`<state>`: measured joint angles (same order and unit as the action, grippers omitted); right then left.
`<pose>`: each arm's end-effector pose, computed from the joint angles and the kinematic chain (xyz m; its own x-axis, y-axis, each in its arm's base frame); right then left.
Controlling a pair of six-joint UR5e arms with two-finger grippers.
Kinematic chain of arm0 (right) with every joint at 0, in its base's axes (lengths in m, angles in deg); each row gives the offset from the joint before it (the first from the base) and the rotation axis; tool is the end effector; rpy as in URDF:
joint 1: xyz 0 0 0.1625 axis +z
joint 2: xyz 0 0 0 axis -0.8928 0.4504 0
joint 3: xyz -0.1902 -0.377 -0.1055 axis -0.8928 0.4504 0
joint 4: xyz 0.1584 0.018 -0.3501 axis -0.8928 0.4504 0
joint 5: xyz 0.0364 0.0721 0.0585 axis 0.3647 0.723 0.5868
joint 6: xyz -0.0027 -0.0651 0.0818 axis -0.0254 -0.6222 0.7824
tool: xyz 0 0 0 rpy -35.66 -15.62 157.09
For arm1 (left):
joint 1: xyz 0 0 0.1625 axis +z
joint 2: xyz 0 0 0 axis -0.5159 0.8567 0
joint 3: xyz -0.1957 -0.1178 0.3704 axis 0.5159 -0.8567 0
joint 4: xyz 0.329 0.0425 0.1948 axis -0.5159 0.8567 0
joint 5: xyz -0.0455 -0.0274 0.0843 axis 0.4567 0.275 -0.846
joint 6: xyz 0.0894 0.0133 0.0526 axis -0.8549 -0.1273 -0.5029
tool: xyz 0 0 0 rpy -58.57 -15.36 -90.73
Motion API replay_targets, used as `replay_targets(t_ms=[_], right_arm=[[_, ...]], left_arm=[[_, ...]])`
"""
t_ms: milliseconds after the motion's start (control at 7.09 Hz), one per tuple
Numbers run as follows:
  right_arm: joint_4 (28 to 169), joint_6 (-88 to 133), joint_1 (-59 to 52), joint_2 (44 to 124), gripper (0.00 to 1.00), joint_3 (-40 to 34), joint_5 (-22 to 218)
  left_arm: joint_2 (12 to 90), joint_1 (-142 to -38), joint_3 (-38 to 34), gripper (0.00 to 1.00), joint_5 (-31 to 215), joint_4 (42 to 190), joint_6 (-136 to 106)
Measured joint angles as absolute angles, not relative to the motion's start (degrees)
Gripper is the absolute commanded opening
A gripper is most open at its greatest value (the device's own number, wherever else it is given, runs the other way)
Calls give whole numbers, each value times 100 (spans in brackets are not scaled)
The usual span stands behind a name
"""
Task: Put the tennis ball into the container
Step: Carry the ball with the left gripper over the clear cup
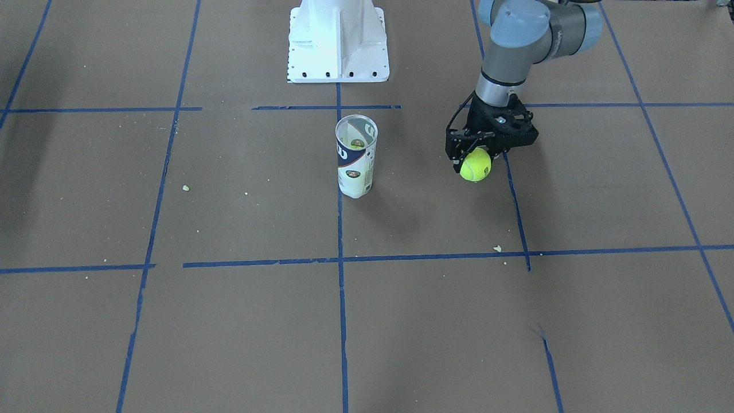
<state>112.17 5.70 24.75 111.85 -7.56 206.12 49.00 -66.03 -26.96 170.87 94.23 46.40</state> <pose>0.0505 -0.4026 0.6752 0.7537 -0.0268 0.6566 0.0399 0.9992 -0.0051 0.3731 -0.4009 0.3253 0.6422 -0.1599 -0.7497 0.3100 0.9486 0.0632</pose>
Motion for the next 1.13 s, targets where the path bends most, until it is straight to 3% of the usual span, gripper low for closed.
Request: replay_targets(t_ms=[423,846,1128], right_arm=[[11217,570,2475,11183,100,-756,20612],[11217,570,2475,11181,100,-756,20612],[11217,570,2475,11185,100,-756,20612]], left_arm=[[6382,-6997,-3302,0,17794,7234,4773],[8041,-6937,-2210,0,18132,6620,5354],[8591,-6753,-1641,0,18178,6552,5562]])
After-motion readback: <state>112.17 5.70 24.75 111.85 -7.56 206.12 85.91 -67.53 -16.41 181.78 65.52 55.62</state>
